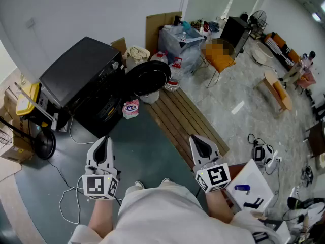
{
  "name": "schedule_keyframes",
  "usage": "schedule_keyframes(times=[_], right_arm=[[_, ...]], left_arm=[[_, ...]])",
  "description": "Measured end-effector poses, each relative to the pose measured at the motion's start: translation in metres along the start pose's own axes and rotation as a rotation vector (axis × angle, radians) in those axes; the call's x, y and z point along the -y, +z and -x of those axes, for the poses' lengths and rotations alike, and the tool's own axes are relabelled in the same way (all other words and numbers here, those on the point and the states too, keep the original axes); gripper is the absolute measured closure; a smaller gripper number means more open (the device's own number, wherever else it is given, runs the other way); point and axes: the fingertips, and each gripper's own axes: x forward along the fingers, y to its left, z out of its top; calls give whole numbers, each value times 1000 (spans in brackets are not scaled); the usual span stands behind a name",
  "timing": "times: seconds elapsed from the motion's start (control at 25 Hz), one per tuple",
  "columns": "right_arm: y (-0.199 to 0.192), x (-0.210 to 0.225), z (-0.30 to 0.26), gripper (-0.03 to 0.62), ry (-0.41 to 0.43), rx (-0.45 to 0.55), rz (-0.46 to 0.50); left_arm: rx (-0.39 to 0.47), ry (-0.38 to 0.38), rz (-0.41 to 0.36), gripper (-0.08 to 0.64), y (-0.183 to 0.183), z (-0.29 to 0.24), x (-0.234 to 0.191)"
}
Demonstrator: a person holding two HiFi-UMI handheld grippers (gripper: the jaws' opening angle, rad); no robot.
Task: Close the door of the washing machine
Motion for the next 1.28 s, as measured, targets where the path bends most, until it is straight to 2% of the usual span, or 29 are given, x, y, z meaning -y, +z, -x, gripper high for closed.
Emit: schedule_keyframes(times=[0.24, 0.48, 0.56, 0.76, 0.84, 0.92, 1.08, 1.28], right_arm=[[-1, -1, -3, 594, -4, -12, -12], [2, -17, 0, 594, 4, 8, -64], [1, -24, 1, 594, -6, 5, -64], [1, -46, -1, 594, -15, 8, -57], [1, -56, -2, 594, -10, 15, -49], [-1, -63, 0, 594, -13, 13, -51], [0, -66, 0, 594, -31, 5, -53], [9, -64, 2, 594, -57, 30, -46]], left_arm=[[-8, -9, 5, 554, -1, -2, 0], [-25, -27, 24, 554, -10, 5, -10], [-17, -65, 28, 554, -10, 9, -8], [26, -245, -4, 554, -5, 17, 6], [31, -278, -6, 549, -8, 17, 3], [25, -286, -8, 481, -11, 13, -4], [20, -330, -39, 428, -12, 6, -5], [-2, -390, -51, 312, -21, -9, 3]])
